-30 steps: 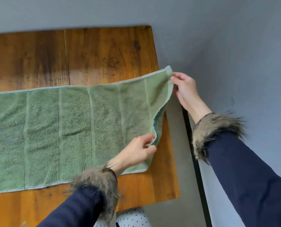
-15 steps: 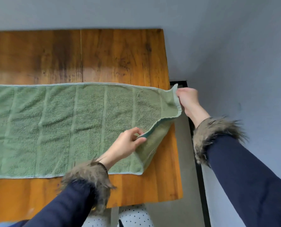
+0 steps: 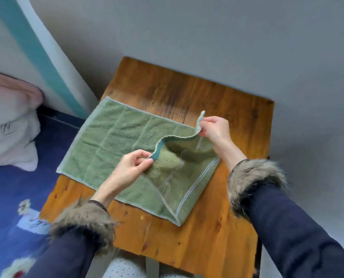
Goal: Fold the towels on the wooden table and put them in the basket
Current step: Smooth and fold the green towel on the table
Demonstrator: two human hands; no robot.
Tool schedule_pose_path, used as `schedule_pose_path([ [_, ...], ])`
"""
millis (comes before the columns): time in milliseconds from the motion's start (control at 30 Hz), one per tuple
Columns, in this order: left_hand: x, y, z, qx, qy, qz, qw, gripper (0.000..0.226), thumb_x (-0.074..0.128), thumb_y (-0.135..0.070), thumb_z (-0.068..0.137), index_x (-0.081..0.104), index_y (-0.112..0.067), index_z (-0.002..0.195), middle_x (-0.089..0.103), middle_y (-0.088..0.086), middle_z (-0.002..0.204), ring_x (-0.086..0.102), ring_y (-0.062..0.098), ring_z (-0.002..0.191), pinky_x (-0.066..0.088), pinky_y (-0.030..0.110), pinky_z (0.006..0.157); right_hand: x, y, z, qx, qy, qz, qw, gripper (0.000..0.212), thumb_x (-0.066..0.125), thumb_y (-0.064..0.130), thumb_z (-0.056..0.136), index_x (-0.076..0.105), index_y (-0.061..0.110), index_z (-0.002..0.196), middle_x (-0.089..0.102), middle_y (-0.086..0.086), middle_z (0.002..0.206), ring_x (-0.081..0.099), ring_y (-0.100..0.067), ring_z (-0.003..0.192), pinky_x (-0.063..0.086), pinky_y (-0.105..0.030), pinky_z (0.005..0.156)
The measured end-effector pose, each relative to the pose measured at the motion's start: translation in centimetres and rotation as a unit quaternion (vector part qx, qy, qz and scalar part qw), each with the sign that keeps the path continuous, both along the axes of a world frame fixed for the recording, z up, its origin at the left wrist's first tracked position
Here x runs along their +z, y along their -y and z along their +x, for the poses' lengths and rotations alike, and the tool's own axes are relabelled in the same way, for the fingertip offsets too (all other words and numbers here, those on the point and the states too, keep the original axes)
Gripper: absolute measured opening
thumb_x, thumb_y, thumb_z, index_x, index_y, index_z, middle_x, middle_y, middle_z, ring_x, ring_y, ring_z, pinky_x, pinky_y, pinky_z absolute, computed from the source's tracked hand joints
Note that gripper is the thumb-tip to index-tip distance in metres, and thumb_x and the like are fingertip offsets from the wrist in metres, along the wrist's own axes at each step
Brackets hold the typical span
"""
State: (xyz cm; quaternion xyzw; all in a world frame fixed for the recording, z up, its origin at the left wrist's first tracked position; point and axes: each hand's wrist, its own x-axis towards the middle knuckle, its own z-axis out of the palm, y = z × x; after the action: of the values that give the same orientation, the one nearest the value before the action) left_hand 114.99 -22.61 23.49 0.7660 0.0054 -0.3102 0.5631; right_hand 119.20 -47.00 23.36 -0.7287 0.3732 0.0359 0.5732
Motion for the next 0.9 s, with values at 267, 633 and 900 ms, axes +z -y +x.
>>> schedule_pose_path([
  [267, -0.6, -10.8, 2.2, 0.132, 0.028, 0.024, 0.991, 0.004, 0.061, -0.018, 0.089, 0.061, -0.021, 0.086, 0.067, -0.013, 0.058, 0.056, -0.009, 0.056, 0.039, 0.002, 0.057, 0.8, -10.6, 7.4, 0.064, 0.017, 0.004, 0.998, 0.018, 0.057, 0.002, 0.077, 0.062, 0.019, 0.072, 0.065, -0.005, 0.077, 0.063, -0.017, 0.069, 0.056, -0.035, 0.077],
  [633, -4.5, -19.7, 5.2, 0.246, 0.001, 0.083, 0.966, 0.01, 0.058, -0.017, 0.09, 0.061, -0.01, 0.084, 0.063, -0.001, 0.061, 0.048, -0.002, 0.046, 0.036, 0.012, 0.048, -2.0, -21.8, 14.6, 0.1, -0.014, -0.055, 0.993, 0.016, 0.049, 0.001, 0.08, 0.06, 0.012, 0.081, 0.063, -0.009, 0.086, 0.061, -0.017, 0.069, 0.057, -0.031, 0.073],
  [900, -11.7, -21.7, 4.9, 0.262, -0.001, 0.268, 0.927, 0.012, 0.06, -0.026, 0.088, 0.064, -0.015, 0.086, 0.058, -0.001, 0.086, 0.049, 0.023, 0.098, 0.034, 0.026, 0.078, -7.0, -25.6, 18.7, 0.154, -0.083, -0.091, 0.98, 0.017, 0.054, -0.001, 0.083, 0.06, 0.013, 0.075, 0.063, -0.005, 0.085, 0.061, -0.013, 0.064, 0.057, -0.026, 0.07],
])
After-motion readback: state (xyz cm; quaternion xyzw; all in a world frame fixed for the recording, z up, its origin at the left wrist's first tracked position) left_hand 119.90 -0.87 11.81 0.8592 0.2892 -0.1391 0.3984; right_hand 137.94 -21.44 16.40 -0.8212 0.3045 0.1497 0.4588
